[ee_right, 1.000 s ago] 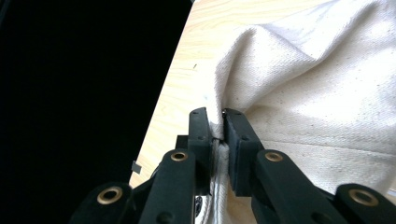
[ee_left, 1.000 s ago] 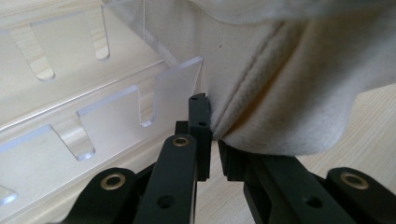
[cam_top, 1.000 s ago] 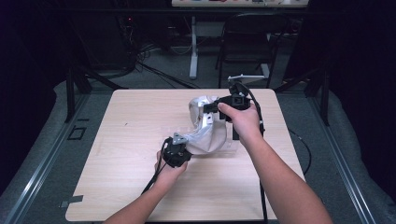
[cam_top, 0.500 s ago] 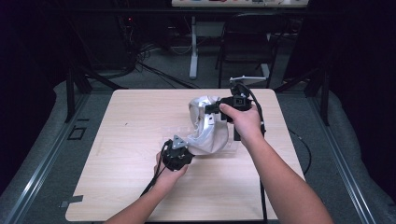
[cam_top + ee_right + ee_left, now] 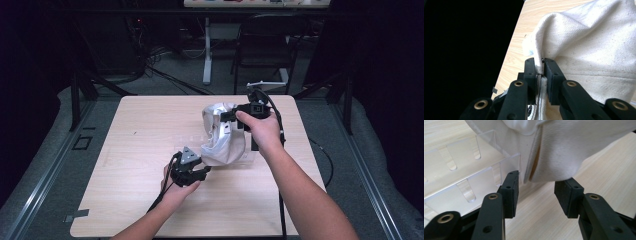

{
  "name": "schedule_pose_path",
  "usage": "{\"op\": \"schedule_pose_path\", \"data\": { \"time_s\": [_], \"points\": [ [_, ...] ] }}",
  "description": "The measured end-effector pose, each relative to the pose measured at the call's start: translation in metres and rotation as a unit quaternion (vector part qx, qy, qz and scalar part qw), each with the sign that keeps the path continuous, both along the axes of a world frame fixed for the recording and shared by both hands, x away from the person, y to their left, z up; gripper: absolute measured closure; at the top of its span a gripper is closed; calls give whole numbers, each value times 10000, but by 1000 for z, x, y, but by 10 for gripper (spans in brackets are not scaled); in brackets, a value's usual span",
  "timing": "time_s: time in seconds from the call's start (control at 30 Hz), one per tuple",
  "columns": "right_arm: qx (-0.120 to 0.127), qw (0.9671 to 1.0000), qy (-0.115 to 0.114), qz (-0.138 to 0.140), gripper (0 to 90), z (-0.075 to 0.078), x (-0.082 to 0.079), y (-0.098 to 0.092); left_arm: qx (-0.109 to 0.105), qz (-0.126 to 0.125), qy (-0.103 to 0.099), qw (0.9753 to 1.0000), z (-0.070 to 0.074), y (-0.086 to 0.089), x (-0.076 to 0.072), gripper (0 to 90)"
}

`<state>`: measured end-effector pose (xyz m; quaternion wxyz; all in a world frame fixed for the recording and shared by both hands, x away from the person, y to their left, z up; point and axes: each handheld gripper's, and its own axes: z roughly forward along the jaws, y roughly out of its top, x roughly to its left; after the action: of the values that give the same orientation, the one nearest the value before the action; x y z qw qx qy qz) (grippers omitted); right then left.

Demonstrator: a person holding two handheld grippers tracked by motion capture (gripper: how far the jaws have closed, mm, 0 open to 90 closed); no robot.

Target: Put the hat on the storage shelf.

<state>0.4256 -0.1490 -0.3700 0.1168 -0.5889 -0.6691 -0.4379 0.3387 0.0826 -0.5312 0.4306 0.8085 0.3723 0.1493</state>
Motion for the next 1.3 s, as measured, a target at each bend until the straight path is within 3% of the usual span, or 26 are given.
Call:
{"op": "schedule_pose_path", "data": {
  "time_s": [0.23,0.5,0.7,0.97,1.3],
  "points": [
    [-77,9999,-112,9,752,5,-3,0,-170,-50,-6,9998,6,17,-14,494],
    [-81,9998,-157,2,717,8,-6,-4,-275,102,19,9996,7,38,-17,492],
    [-103,9996,-273,-50,692,16,-10,-10,-152,212,-2,9997,3,54,-18,492],
    [-237,9992,-334,-33,671,20,-16,-19,-201,433,53,9988,1,71,-16,493],
    [-461,9975,-524,-91,640,22,-27,-33,-131,610,46,9980,-2,79,-12,491]
  ]
}}
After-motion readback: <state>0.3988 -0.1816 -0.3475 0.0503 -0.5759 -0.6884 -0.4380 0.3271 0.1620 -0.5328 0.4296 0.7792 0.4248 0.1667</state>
